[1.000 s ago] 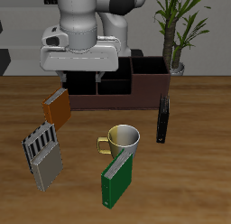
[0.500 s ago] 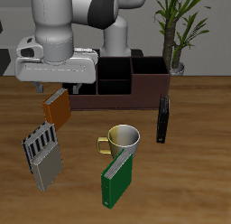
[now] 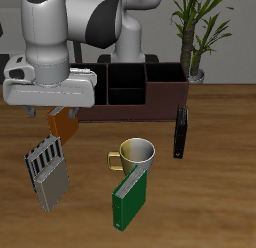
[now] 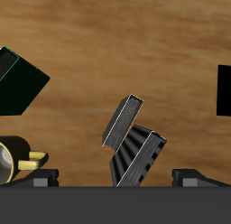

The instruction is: Place the yellow book into the back desk caddy's left compartment

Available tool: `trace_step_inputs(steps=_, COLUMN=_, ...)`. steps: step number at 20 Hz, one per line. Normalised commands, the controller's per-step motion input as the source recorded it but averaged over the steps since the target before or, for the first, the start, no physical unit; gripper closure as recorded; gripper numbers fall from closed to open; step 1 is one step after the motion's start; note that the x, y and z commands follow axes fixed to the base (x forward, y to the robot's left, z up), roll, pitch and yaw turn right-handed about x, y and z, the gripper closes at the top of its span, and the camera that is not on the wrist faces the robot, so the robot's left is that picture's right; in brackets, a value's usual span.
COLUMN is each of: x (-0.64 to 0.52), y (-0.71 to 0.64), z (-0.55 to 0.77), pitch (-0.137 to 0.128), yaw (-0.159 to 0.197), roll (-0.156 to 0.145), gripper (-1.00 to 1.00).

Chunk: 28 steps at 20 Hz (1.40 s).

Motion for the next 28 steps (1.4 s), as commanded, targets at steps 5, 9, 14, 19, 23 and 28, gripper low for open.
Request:
trace_step_inputs(steps=5, x=0.22, y=-0.03, z=-0.19, pitch=-0.043, yaw=0.003, roll=-0.006, gripper=-1.0)
trace_step_inputs(steps=9, x=0.21, y=-0.11, z=-0.3, pitch=0.002, yaw=-0.048, roll=-0.022, gripper=-1.0)
trace_step_inputs(steps=14, x=0.12, y=-0.07, z=-0.19, pitch=-0.002, yaw=-0.051, roll=0.02, gripper=-1.0)
trace_step_inputs(steps=19, x=0.13, y=-0.09, z=-0.19, pitch=0.012, yaw=-0.091, roll=0.009, gripper=-1.0)
trace_step_inputs(steps=23, x=0.18, y=-0.14, z=-0.23, pitch=0.016, yaw=-0.064, roll=-0.02, gripper=-1.0)
trace_step_inputs(steps=28, x=0.06, y=0.07, z=-0.18, pitch=0.012, yaw=-0.041, roll=0.004, gripper=-1.0)
